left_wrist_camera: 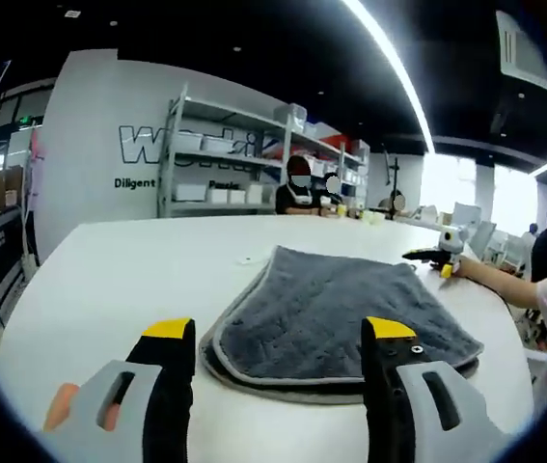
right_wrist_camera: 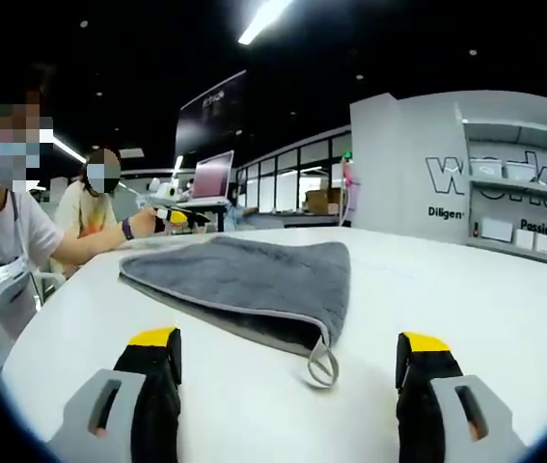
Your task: Fold the towel on the table until its edges align and the towel forms a compact rectangular stack.
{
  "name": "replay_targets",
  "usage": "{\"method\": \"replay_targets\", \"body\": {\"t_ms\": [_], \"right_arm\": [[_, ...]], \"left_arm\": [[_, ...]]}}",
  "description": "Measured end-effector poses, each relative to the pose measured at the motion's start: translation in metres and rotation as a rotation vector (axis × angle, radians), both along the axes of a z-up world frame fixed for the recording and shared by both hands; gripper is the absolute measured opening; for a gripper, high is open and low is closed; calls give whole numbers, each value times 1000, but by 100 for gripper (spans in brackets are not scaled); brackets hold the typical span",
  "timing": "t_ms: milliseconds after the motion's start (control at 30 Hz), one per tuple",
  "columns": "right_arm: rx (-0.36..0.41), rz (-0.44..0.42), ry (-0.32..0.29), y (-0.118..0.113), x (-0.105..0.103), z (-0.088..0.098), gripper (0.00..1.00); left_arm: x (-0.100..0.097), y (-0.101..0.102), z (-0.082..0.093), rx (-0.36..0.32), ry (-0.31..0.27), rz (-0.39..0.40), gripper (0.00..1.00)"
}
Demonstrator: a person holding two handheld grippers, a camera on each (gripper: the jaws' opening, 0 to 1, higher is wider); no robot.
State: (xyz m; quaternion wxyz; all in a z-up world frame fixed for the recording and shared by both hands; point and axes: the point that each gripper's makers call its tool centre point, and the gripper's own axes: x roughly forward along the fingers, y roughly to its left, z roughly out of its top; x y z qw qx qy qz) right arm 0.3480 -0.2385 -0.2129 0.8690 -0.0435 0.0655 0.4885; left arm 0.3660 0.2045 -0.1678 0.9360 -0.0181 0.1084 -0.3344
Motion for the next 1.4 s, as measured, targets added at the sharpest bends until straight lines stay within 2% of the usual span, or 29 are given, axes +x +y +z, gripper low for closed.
{"method": "replay_targets", "body": {"t_ms": [33, 267, 733, 900, 1133, 1400], "right_arm": [[1, 0, 0, 0, 0, 0, 94], [2, -3, -1, 1, -2, 0, 94], [1, -7, 0, 2, -3, -2, 94], [1, -7, 2, 2, -3, -1, 95], [-4, -11, 13, 3, -3, -3, 96], [26, -31, 56, 2, 0, -1, 95]], "left_arm": [[-5, -4, -2, 6, -1, -17, 76], [-7, -9, -7, 67, 0, -50, 85], [-14, -18, -9, 69, 9, -85, 98], [-15, -19, -12, 86, 17, -89, 99], [-13, -19, -12, 71, 24, -88, 99], [-12, -16, -13, 75, 27, -83, 99]]}}
